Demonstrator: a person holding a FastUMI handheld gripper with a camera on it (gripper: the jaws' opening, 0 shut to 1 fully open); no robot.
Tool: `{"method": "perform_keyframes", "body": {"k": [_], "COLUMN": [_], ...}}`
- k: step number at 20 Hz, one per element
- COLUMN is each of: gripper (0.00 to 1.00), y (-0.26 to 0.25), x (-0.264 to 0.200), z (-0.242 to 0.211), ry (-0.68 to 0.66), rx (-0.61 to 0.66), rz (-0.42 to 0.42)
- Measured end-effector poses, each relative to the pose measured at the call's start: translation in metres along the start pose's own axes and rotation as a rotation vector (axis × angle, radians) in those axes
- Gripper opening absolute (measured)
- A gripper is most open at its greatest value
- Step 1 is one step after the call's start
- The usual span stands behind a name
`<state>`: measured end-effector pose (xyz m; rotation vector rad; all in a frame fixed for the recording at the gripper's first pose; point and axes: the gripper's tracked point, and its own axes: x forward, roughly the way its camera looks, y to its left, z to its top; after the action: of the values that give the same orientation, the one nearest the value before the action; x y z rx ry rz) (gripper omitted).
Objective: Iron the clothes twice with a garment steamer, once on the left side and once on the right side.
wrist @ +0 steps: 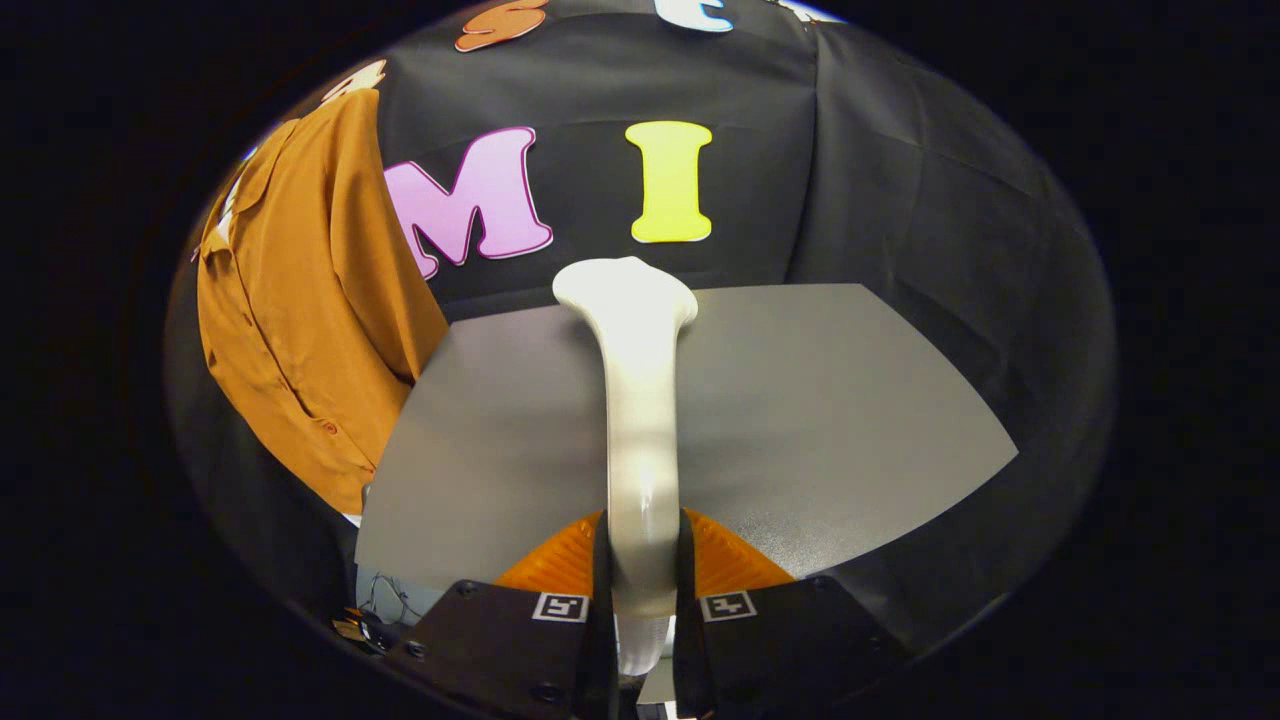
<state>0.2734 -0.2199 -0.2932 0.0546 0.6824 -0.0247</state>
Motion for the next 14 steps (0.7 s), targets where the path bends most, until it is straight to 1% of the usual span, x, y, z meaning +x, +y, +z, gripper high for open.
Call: {"method": "perform_keyframes", "body": {"k": [2, 7, 10, 14], "gripper": [0.26, 0.25, 0.25, 0.25], "y": [-0.001, 0.013, 0.04, 0.095], "x": [-0.014, -0.069, -0.115, -0.164], "z": [0.003, 0.039, 0.056, 0.068], "ry": [-0.045, -0.214, -0.339, -0.464], "rx": [0.01, 0.0, -0.007, -0.024], "rz": [-0.009, -0.013, 0.018, 0.056]}}
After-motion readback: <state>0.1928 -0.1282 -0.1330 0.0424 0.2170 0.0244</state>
